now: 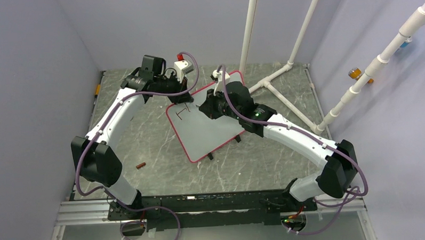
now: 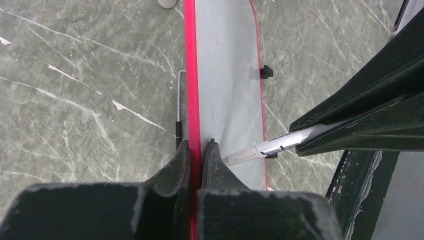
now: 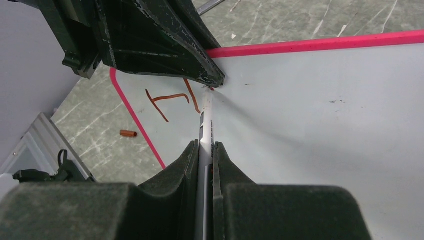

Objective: Write a sentence on the whiteboard

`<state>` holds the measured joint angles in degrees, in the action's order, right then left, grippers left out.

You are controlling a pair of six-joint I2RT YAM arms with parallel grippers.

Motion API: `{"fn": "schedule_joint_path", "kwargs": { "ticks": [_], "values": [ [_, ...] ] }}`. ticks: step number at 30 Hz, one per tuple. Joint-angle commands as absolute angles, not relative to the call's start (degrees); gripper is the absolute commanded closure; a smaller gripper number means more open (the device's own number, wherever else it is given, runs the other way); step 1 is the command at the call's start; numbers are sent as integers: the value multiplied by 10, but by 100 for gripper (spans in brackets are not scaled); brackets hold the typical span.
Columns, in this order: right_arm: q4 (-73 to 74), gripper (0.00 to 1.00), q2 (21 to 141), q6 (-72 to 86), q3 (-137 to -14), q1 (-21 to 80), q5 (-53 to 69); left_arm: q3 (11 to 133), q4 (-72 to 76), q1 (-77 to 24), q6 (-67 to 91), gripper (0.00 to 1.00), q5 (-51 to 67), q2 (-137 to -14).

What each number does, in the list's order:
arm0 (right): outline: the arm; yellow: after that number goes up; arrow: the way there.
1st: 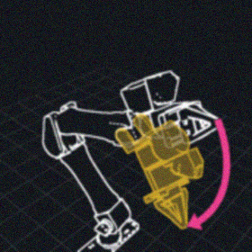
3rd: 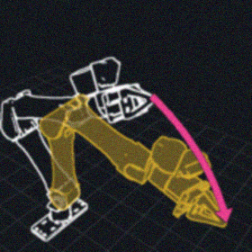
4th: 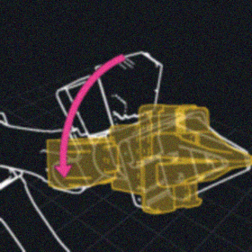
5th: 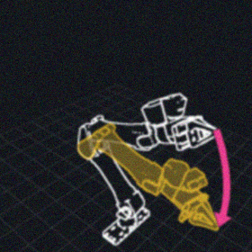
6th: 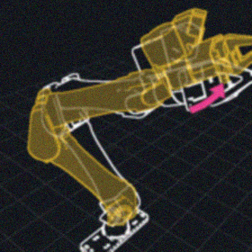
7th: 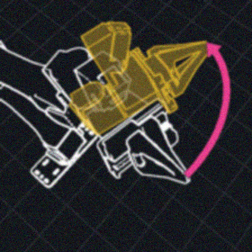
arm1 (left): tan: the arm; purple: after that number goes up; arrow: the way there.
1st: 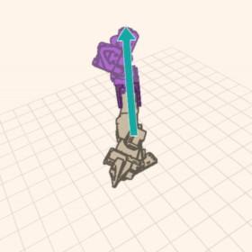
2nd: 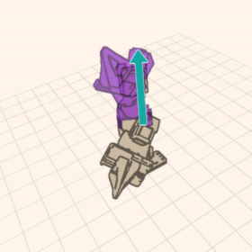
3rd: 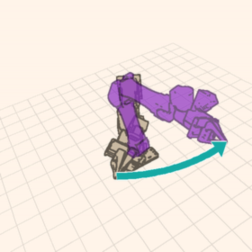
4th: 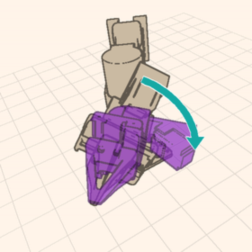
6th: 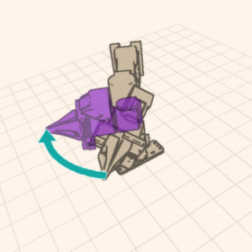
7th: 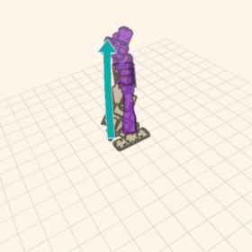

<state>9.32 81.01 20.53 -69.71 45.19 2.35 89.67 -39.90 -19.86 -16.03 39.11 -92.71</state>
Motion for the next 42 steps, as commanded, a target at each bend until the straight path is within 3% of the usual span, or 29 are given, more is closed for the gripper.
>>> {"fn": "schedule_joint_path", "kwargs": {
  "ticks": [1, 19, 42],
  "values": [
    [64, 100, 819, 212, -716, 450, 29, 882, -412, -209, -225, 100, 342, -917],
    [94, 100, 799, 223, -662, 450, 24, 884, -413, -209, -223, 100, 344, -914],
    [120, 100, 815, 217, -730, 450, -47, 880, -415, -210, -224, 100, 347, -910]
  ]
}}
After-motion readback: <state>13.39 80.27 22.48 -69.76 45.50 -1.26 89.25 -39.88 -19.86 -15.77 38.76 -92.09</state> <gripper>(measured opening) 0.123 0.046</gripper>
